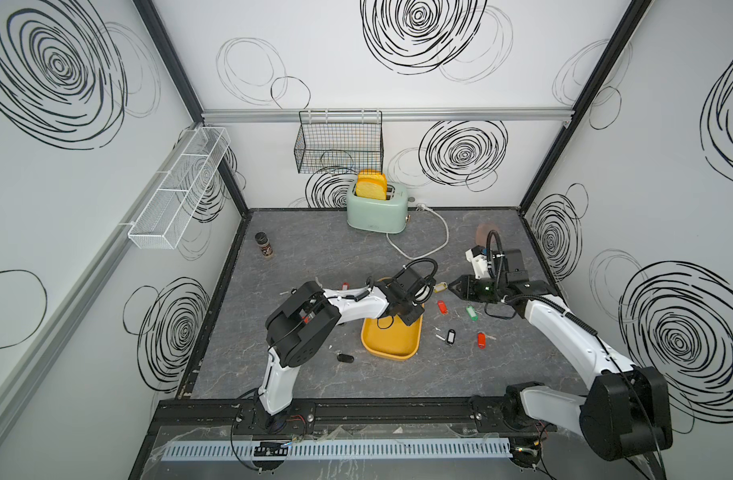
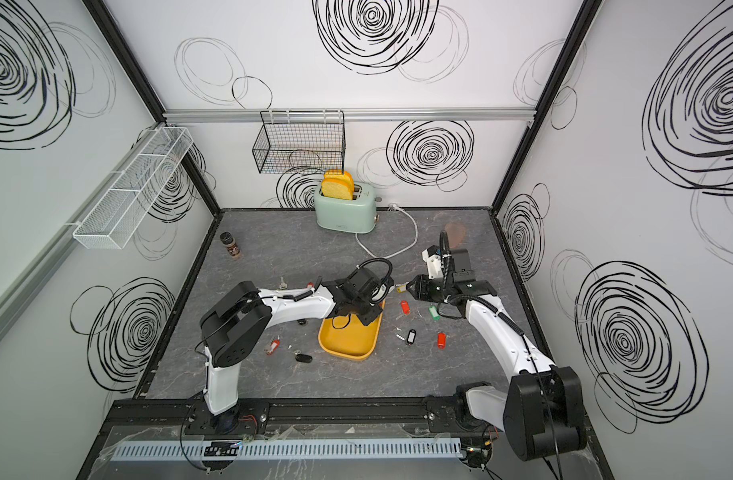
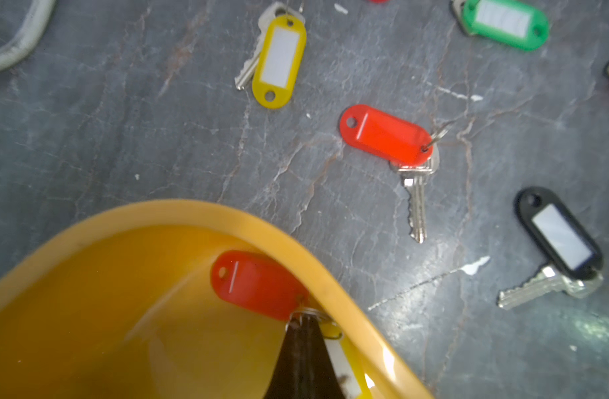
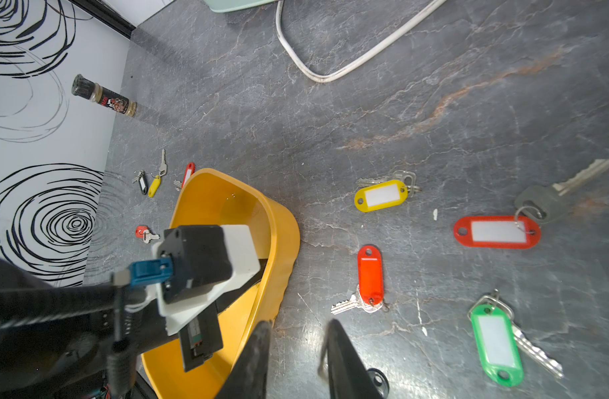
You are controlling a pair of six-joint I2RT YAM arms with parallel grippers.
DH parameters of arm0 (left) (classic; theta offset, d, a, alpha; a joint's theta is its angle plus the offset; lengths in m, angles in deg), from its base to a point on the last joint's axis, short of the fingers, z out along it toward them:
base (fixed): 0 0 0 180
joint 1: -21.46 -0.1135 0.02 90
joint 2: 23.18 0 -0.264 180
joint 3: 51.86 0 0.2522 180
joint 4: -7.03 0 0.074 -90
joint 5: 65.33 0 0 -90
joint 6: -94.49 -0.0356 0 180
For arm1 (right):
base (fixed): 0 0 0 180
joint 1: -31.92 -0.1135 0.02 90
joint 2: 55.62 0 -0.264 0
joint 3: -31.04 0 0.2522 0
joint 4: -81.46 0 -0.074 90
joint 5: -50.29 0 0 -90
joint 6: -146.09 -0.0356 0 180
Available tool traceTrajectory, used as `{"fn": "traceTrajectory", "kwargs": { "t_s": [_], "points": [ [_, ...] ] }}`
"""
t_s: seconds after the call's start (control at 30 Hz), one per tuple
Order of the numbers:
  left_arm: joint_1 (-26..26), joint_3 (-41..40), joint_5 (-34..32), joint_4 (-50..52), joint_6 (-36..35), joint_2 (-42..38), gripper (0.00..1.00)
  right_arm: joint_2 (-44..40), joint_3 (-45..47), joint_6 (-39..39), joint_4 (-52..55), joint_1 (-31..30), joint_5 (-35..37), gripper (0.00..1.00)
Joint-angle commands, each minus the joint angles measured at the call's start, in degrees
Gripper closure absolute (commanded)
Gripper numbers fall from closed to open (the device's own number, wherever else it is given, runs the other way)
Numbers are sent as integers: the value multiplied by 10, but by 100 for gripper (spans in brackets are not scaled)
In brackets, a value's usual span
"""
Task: Take the keys out of the storage box
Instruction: Pick up the key from the storage box, then place the key at the center of the board.
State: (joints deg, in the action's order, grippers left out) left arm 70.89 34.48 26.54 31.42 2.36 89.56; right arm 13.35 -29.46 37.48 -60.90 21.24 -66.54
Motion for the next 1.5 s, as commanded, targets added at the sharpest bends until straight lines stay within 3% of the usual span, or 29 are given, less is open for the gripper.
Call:
{"fn": "traceTrajectory", "kwargs": {
  "t_s": [0.0,0.4,0.6,0.9,1.07,1.33,1.47],
  "points": [
    [-12,9,-8,2,5,-58,100,0,5,3,4,2,-3,69],
    [-42,-13,-35,66,32,-194,100,9,10,-10,-23,-4,-16,69],
    [-100,-56,-79,126,72,-286,100,20,11,-16,-37,-19,-18,68],
    [-237,-140,-151,194,142,-402,100,37,6,-16,-45,-29,-23,69],
    [-356,-196,-156,209,182,-441,100,41,9,-16,-49,-30,-24,69],
    [-520,-238,-122,220,246,-421,100,45,13,-19,-56,-29,-23,69],
    [-564,-252,-80,208,263,-396,100,45,15,-20,-58,-28,-19,69]
  ]
}}
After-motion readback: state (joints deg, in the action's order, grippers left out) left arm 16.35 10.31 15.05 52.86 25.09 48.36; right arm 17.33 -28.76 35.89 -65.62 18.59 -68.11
